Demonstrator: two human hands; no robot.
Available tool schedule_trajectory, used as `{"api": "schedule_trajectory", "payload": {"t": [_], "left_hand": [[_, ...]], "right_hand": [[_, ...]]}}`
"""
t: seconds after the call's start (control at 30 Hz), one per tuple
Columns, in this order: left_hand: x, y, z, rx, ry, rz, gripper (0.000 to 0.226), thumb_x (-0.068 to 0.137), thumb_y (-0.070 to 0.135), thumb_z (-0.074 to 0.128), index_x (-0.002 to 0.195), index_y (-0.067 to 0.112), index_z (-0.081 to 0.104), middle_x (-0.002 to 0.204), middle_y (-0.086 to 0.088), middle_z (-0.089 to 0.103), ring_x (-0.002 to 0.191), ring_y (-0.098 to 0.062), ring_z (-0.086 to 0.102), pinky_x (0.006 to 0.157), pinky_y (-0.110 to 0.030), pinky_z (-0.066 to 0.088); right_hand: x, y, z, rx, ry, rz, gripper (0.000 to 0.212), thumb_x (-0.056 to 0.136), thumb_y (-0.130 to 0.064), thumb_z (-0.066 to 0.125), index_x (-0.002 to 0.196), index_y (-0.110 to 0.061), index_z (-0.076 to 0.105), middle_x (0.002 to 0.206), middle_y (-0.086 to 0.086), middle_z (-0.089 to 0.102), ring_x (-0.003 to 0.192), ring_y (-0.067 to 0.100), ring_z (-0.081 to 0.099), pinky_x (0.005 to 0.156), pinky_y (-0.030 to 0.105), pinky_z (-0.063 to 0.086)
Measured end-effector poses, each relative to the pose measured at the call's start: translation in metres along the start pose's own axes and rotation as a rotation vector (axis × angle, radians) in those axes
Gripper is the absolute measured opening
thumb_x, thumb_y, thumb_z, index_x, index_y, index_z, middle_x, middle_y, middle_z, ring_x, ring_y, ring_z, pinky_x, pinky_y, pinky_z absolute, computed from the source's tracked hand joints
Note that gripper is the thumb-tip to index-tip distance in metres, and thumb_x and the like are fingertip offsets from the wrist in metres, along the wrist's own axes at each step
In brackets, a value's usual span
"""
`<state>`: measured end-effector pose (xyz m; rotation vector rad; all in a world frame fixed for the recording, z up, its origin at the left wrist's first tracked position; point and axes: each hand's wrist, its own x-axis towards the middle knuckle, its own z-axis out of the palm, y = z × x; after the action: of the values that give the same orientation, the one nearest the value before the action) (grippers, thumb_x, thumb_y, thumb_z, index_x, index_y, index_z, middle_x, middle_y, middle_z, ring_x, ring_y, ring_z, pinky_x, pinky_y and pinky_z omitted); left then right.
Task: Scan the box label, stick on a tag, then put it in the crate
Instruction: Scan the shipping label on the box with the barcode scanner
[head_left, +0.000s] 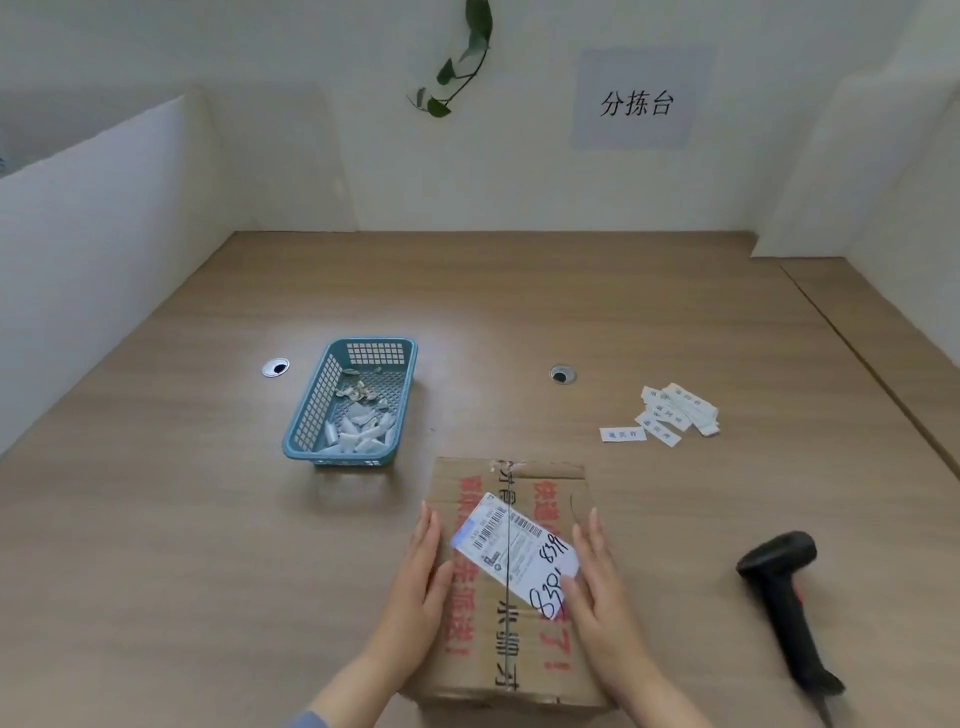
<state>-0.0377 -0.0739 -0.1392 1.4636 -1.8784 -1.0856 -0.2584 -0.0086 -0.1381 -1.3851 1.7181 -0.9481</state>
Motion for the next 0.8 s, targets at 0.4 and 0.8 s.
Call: {"api": "schedule_trajectory", "payload": {"t": [0.4,0.8], "left_hand": [[-0.013,0.005,-0.01,-0.22,-0.066,-0.162,0.083,0.062,0.074,0.061,0.134,0.058,0.023,0.155,0.018,0.022,0.142,0.002,0.02,0.119,-0.033,0.019],[-0.015,0.012,-0.012,-0.179,-0.06,-0.129,0.075,0.084,0.029,0.068,0.125,0.073,0.024,0.153,0.019,0.025,0.141,0.003,0.022,0.116,-0.024,0.017]], "right_hand": [[-0.005,0.0,-0.001,0.288,0.023,0.125,0.061,0.088,-0.026,0.064,0.133,-0.055,0.034,0.151,-0.028,0.019,0.143,-0.011,0.01,0.116,0.023,0.012],[-0.007,-0.006,-0.002,0.285,0.027,0.157,0.062,0.089,-0.021,0.064,0.132,-0.055,0.035,0.155,-0.02,0.022,0.134,-0.025,0.009,0.113,0.019,0.013]]}}
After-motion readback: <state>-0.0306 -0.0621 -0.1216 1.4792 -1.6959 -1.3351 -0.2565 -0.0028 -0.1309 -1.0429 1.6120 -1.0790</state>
